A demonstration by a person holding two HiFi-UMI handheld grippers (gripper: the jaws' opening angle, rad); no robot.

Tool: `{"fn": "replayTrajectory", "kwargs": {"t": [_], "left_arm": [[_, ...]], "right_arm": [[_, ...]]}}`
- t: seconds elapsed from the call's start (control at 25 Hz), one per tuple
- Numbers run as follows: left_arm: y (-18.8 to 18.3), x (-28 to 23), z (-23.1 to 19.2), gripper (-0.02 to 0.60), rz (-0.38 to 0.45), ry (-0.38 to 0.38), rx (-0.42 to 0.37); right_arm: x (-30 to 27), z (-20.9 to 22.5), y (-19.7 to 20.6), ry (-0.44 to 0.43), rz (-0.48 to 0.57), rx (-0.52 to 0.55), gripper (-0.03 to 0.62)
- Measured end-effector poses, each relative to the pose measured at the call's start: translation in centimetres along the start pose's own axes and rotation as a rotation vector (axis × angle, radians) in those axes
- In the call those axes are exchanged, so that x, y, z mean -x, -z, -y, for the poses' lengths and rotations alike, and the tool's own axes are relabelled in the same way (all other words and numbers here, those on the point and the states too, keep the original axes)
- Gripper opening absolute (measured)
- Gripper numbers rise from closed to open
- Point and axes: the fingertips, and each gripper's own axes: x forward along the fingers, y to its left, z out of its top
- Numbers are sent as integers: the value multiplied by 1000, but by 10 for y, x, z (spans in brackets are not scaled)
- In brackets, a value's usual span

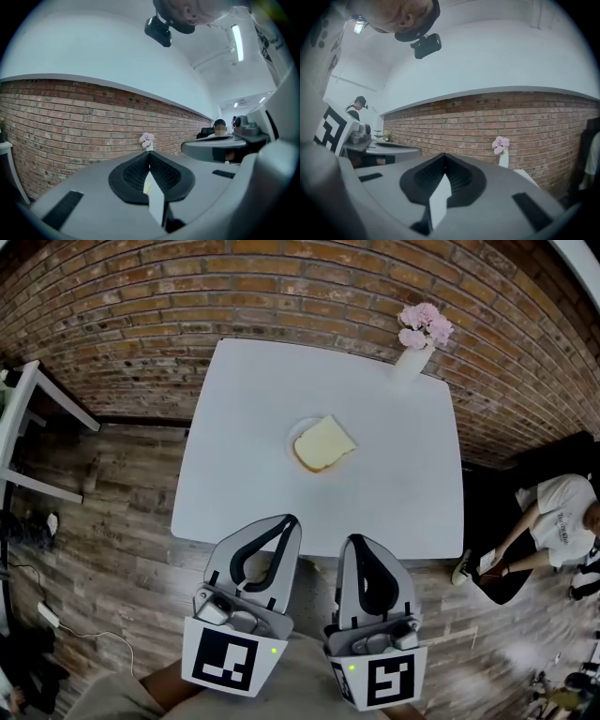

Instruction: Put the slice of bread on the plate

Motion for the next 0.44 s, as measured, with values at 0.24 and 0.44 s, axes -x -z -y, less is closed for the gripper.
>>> {"fn": "replayTrajectory", "kwargs": {"t": [0.24, 0.44], "left_arm": [[-1, 10, -3, 9, 5, -5, 1], [-2, 14, -8, 9, 9, -4, 7]], "right_arm": [[1, -11, -1, -23, -7, 11, 6], [-3, -21, -3, -39, -7, 13, 6]]}}
